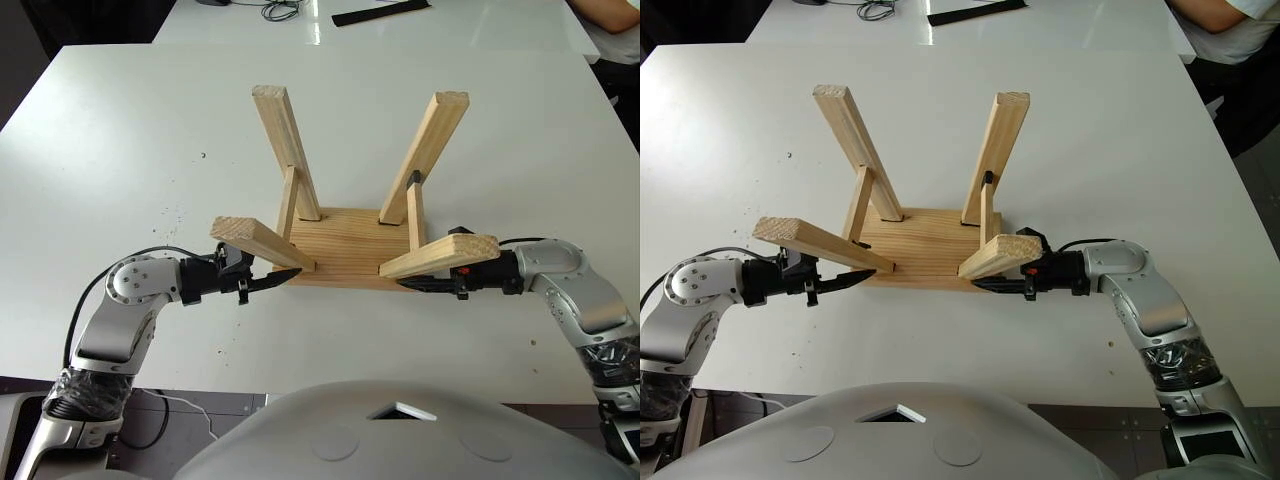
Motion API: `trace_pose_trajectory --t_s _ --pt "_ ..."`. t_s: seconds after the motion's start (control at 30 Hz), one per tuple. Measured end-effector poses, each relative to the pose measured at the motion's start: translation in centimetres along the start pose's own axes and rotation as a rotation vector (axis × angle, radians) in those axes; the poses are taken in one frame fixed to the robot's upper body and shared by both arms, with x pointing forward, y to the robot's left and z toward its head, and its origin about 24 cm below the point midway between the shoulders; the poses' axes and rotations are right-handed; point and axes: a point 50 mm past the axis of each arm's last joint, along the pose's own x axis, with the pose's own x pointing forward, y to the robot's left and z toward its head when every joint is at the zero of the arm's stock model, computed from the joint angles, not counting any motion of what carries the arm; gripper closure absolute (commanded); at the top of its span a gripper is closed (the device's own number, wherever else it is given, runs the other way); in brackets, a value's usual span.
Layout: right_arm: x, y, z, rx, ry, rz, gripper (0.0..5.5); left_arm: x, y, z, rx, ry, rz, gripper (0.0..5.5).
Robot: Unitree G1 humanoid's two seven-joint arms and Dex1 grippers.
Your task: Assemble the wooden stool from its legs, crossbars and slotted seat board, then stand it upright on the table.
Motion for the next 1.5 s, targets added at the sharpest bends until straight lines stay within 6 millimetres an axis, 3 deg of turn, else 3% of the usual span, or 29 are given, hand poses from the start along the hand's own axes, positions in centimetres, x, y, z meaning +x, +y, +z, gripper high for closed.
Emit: trace_pose_trajectory --t_s 0.1,0.33,0.63,0.83,1.1,1.2,1.4,1.5 --pt "0.0 -0.2 0.2 -0.013 0.000 0.001 4.07 0.3 0.0 0.0 -0.002 -0.008 -0.017 3.28" --pt "0.2 -0.8 0.3 -0.020 -0.015 -0.007 4.13 0.5 0.2 -0.5 0.016 0.004 -0.041 4.11" --pt "0.2 -1.0 0.3 -0.022 -0.010 -0.011 4.14 0.5 0.4 -0.7 0.040 0.000 -0.061 4.19" --pt "-1.0 -0.6 1.6 0.117 -0.022 0.046 4.16 0.1 0.1 0.8 -0.059 -0.030 -0.128 4.27" --pt "-3.4 0.3 4.6 0.506 -0.097 0.132 4.21 -0.8 -0.7 3.4 -0.527 -0.183 -0.243 4.30" --pt "-3.9 0.4 4.7 0.628 -0.146 0.127 4.22 -0.6 -1.0 3.7 -0.686 -0.263 -0.243 4.32" --pt "-4.0 0.2 5.6 0.757 -0.296 0.084 4.22 -0.3 -1.1 4.7 -0.913 -0.442 -0.153 4.37" --pt "-3.5 -0.5 6.2 0.795 -0.487 -0.027 4.22 0.1 -0.7 5.0 -1.047 -0.556 -0.035 4.38"
